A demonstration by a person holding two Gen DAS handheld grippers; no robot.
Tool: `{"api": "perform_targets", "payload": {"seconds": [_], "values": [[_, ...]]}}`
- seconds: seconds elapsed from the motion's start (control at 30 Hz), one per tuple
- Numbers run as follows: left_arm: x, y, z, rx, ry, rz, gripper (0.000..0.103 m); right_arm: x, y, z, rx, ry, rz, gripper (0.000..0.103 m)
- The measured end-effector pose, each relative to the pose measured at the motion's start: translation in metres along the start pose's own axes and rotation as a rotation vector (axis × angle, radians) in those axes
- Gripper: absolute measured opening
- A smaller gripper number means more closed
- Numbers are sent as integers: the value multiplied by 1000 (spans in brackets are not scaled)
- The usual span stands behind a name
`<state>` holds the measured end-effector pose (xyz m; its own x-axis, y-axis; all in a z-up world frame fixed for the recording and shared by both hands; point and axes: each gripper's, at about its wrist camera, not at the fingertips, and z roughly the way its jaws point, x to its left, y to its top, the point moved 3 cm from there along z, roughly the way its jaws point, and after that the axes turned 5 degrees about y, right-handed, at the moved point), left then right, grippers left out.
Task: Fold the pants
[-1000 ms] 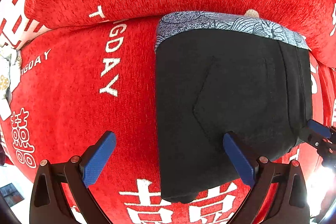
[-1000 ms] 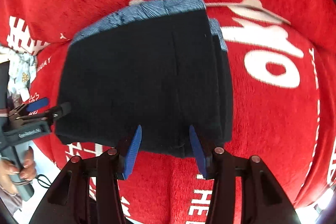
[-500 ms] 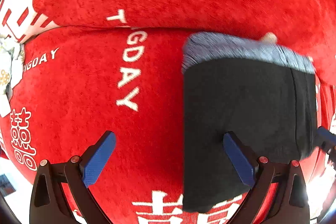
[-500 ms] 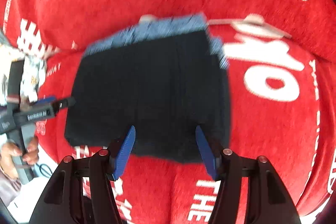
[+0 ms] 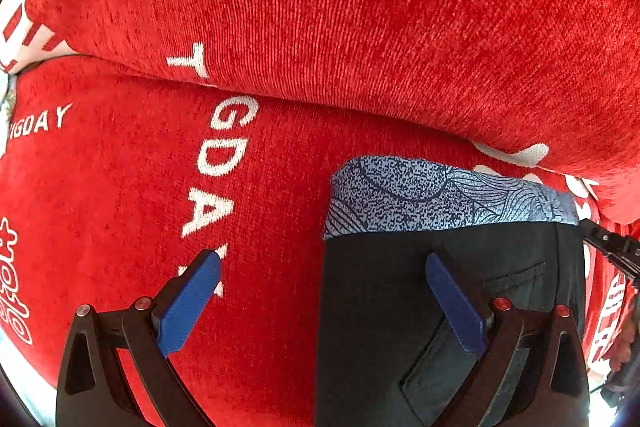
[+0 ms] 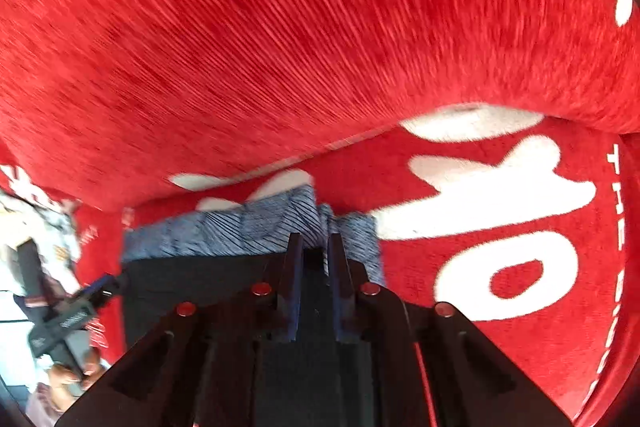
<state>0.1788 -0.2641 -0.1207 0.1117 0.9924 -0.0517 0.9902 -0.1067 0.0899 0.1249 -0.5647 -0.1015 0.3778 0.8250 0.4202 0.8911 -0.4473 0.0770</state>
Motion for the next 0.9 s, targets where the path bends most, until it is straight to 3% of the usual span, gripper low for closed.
{"api": "perform_targets", "payload": {"seconds": [0.2, 0.3, 0.37, 0.43, 0.47, 0.57, 0.9], "values": [[5, 7, 4, 9, 22, 18, 103, 5, -6, -13, -32, -26, -8, 17], [1, 3, 0, 2, 35, 29, 103, 8, -26, -26, -21, -38, -28, 18], [0, 3, 1, -1, 42, 31, 103, 3, -37, -33, -2, -33, -31, 28], [-2, 4, -1, -2, 45, 31, 103, -2, -54, -38, 17, -25, -19, 48], [-2, 4, -1, -3, 46, 31, 103, -4, -60, -40, 20, -23, -13, 50], [-5, 5, -5, -4, 49, 33, 103, -11, -82, -45, 29, -13, 14, 52], [-10, -1, -15, -8, 60, 27, 103, -28, -97, -48, 47, 18, 59, 60]]}}
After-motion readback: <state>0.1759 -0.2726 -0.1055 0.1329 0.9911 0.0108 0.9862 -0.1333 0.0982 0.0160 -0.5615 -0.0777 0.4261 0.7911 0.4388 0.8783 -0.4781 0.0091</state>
